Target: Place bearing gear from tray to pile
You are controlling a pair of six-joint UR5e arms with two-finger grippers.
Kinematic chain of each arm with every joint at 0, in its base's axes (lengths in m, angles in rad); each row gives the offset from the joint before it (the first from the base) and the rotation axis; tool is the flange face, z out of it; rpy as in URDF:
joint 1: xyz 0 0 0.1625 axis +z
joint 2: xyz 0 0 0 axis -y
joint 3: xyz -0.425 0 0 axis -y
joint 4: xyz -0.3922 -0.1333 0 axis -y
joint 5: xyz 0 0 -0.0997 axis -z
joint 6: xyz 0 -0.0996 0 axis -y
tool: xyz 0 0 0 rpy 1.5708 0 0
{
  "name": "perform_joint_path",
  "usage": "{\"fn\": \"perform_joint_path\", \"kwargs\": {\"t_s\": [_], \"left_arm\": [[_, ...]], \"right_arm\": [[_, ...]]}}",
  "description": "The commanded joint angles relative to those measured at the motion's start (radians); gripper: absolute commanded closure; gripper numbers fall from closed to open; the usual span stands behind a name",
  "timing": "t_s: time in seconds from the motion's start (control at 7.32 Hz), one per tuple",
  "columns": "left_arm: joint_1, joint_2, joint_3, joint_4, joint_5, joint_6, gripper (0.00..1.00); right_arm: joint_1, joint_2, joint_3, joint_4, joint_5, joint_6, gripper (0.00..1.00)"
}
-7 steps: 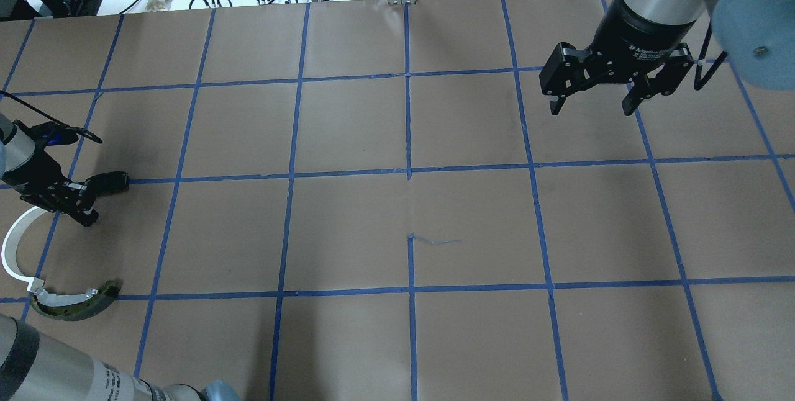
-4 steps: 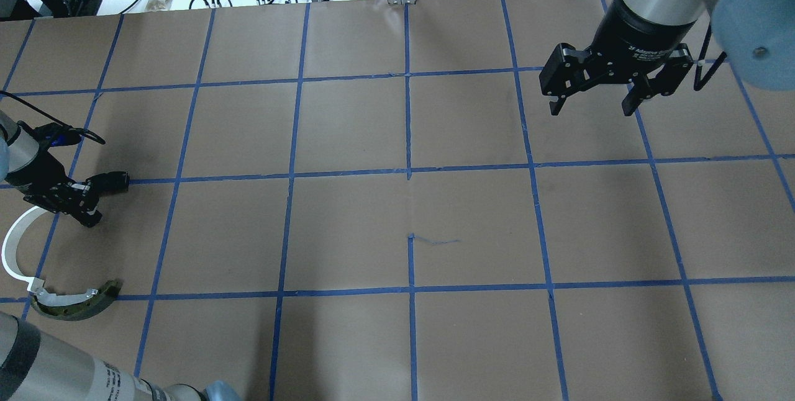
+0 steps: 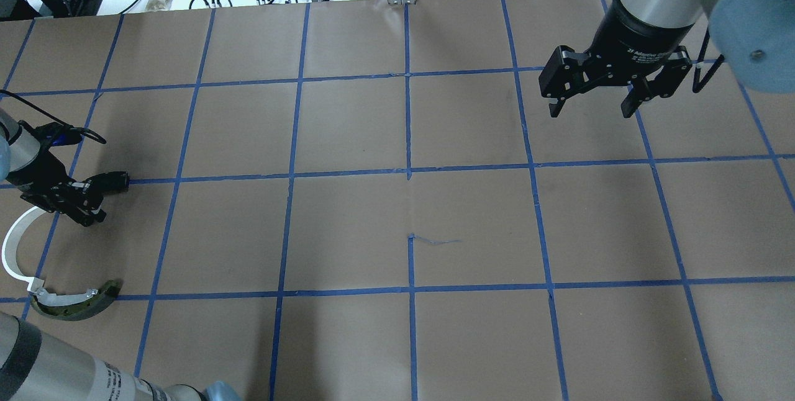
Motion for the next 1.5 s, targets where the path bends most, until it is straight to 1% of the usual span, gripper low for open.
{"fn": "perform_joint_path", "kwargs": {"t_s": [0.0, 0.14, 0.27, 0.41, 0.55, 0.68, 0.82, 1.09, 1.23, 1.37], "left_arm": [[-0.006, 0.005, 0.0, -0.007, 0.001, -0.008, 0.41], [-0.011, 0.008, 0.0, -0.016, 0.001, -0.01, 0.37], [-0.02, 0.017, 0.002, -0.016, 0.002, -0.01, 0.29], [-0.035, 0.028, 0.017, -0.021, 0.002, -0.01, 0.13], [-0.06, 0.047, 0.034, -0.024, 0.001, -0.011, 0.0], [-0.095, 0.073, 0.055, -0.043, -0.005, -0.04, 0.0], [-0.164, 0.107, 0.089, -0.079, -0.005, -0.112, 0.0], [-0.36, 0.194, 0.202, -0.2, -0.015, -0.354, 0.0], [-0.447, 0.245, 0.221, -0.247, -0.036, -0.431, 0.0], [-0.498, 0.299, 0.216, -0.257, -0.053, -0.491, 0.0]], "right_arm": [[0.0, 0.0, 0.0, 0.0, 0.0, 0.0, 0.0], [0.0, 0.0, 0.0, 0.0, 0.0, 0.0, 0.0], [0.0, 0.0, 0.0, 0.0, 0.0, 0.0, 0.0], [0.0, 0.0, 0.0, 0.0, 0.0, 0.0, 0.0], [0.0, 0.0, 0.0, 0.0, 0.0, 0.0, 0.0], [0.0, 0.0, 0.0, 0.0, 0.0, 0.0, 0.0], [0.0, 0.0, 0.0, 0.0, 0.0, 0.0, 0.0], [0.0, 0.0, 0.0, 0.0, 0.0, -0.002, 0.0], [0.0, 0.0, 0.0, 0.0, 0.0, -0.002, 0.0], [0.0, 0.002, 0.0, 0.0, 0.0, -0.002, 0.0]]}}
